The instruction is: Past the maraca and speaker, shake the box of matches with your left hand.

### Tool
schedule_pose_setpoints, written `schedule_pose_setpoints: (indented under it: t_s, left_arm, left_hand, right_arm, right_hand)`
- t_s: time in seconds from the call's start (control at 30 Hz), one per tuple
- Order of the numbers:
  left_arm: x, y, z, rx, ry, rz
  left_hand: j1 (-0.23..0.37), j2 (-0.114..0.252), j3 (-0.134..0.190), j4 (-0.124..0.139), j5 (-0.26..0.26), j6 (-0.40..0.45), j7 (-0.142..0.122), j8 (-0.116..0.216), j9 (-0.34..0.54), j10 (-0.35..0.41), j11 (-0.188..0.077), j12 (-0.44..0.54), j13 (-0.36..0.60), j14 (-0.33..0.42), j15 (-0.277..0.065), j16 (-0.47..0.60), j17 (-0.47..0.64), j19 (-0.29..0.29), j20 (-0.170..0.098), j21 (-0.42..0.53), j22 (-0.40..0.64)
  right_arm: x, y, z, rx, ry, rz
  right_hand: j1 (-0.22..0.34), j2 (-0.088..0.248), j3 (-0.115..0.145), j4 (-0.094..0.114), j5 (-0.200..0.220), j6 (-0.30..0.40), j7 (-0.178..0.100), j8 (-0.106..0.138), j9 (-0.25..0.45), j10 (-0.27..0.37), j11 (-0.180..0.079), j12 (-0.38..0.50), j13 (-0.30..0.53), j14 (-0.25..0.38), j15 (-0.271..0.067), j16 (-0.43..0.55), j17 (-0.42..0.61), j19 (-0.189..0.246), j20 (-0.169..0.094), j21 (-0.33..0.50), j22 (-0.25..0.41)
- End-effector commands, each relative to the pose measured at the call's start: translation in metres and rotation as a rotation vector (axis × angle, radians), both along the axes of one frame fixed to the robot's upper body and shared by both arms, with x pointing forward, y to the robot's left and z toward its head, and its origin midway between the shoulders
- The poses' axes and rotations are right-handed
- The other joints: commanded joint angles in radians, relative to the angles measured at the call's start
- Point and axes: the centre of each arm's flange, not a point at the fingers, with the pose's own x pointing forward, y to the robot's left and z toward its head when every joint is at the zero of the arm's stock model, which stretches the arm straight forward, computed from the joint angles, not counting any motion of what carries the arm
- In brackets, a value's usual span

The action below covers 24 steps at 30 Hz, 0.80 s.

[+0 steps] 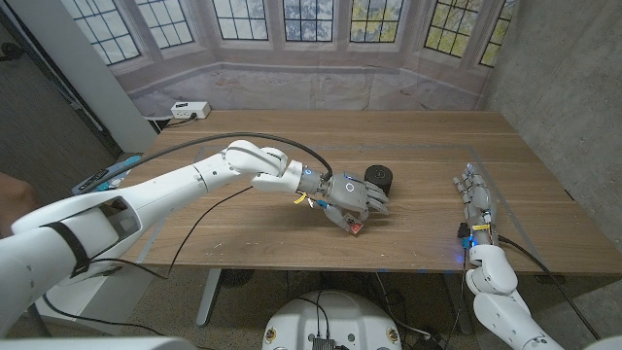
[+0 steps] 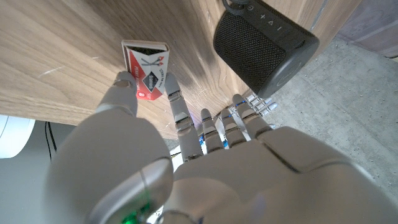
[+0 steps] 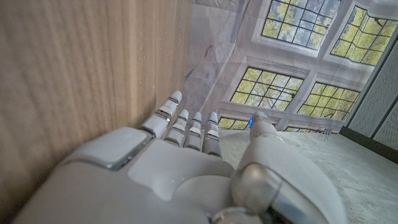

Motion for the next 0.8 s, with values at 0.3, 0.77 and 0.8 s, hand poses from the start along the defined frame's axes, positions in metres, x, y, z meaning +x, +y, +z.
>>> schedule_pose_setpoints:
  t_s: [0.3,0.77,0.8]
  left_arm:
    - [-0.009,-0.005,0.024,-0.088,-0.016,0.019]
    - [-0.018,-0.002,0.033,-0.160,-0.038,0.017]
    - [-0.018,-0.002,0.033,-0.162,-0.039,0.017]
  left_hand:
    - [0.013,0.010,-0.008,0.002,0.004,-0.007,-0.002,-0.004,0.005,0.007,0.003,-0.003,0.001,0.007,-0.001,-0.004,0.002,0.008,0.000,0.002,0.003]
    - [0.013,0.012,-0.011,0.004,0.004,-0.007,-0.003,-0.004,0.006,0.010,0.003,-0.005,0.002,0.009,0.000,-0.006,0.002,0.008,0.001,0.001,0.003]
    - [0.013,0.013,-0.011,0.004,0.004,-0.007,-0.004,-0.004,0.006,0.010,0.002,-0.006,0.002,0.009,0.000,-0.006,0.002,0.008,0.001,0.001,0.003]
  right_arm:
    - [0.005,-0.004,0.020,-0.036,-0.006,0.011]
    - [0.004,-0.005,0.031,-0.071,-0.007,0.015]
    - [0.003,-0.006,0.032,-0.074,-0.006,0.014]
  right_hand:
    - [0.007,0.000,0.004,-0.002,0.000,0.009,-0.001,0.004,0.002,0.006,-0.004,0.003,0.005,0.009,0.001,0.006,0.002,0.009,-0.026,0.005,0.004]
    - [0.007,0.001,0.005,-0.002,0.000,0.009,0.000,0.004,0.002,0.007,-0.001,0.003,0.005,0.008,0.002,0.005,0.002,0.009,-0.025,0.004,0.004]
    - [0.007,0.001,0.005,-0.002,0.000,0.009,0.001,0.004,0.002,0.007,-0.001,0.003,0.005,0.008,0.002,0.005,0.002,0.009,-0.025,0.004,0.004]
